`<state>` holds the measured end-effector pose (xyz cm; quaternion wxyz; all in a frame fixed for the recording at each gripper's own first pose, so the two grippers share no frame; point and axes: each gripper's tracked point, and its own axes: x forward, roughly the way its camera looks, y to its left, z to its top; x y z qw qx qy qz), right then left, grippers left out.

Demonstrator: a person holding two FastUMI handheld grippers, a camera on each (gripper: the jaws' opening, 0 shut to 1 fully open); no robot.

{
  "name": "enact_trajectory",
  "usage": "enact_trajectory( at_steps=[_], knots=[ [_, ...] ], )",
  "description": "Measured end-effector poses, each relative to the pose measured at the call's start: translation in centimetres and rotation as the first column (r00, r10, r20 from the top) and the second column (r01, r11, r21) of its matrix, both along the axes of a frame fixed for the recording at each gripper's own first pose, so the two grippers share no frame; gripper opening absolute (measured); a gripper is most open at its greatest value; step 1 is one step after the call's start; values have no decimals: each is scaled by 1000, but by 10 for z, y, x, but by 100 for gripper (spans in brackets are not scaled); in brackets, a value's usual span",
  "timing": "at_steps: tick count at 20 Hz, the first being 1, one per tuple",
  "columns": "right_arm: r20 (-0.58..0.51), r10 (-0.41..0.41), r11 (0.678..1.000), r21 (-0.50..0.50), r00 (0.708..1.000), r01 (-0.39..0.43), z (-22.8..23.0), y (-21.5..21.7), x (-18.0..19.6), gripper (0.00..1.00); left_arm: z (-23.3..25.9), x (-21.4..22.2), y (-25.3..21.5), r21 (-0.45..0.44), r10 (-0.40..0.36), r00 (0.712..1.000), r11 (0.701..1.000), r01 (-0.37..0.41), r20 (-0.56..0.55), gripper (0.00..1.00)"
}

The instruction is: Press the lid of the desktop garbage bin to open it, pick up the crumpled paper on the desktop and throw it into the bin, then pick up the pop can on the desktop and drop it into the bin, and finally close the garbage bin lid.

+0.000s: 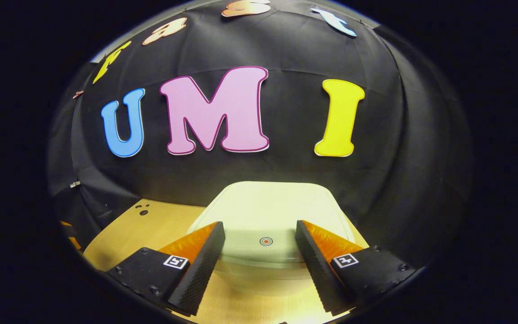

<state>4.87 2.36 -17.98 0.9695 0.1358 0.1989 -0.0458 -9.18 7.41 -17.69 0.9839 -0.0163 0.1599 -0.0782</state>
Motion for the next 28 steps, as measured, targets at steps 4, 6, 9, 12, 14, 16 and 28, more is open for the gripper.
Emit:
enact_trajectory(
  at_steps=[4,6,9,12,14,16,28],
  knots=[
    [30,-7,999,50,1000,5,10,-1,1,100,1,-1,-2,-11,-8,1000,1000,8,2,95],
    [49,-16,999,38,999,14,17,-4,2,100,0,-1,-3,-17,-15,1000,1000,15,-1,95],
    [65,-14,1000,26,998,13,26,-4,-3,100,-2,4,-6,-25,-23,1000,999,23,-2,95],
    [84,-15,1000,16,996,14,35,-3,-9,100,-5,11,-8,-35,-21,1000,999,21,0,95],
    [96,-11,1000,19,995,9,40,0,-13,100,-8,20,-10,-43,-16,1000,999,16,1,95],
    [109,-1,1000,20,994,-1,46,3,-18,100,-6,26,-12,-52,-6,1000,999,6,2,95],
    [177,143,989,-63,974,-134,75,31,-75,100,22,51,-35,-9,39,998,999,-39,57,95]
  ],
)
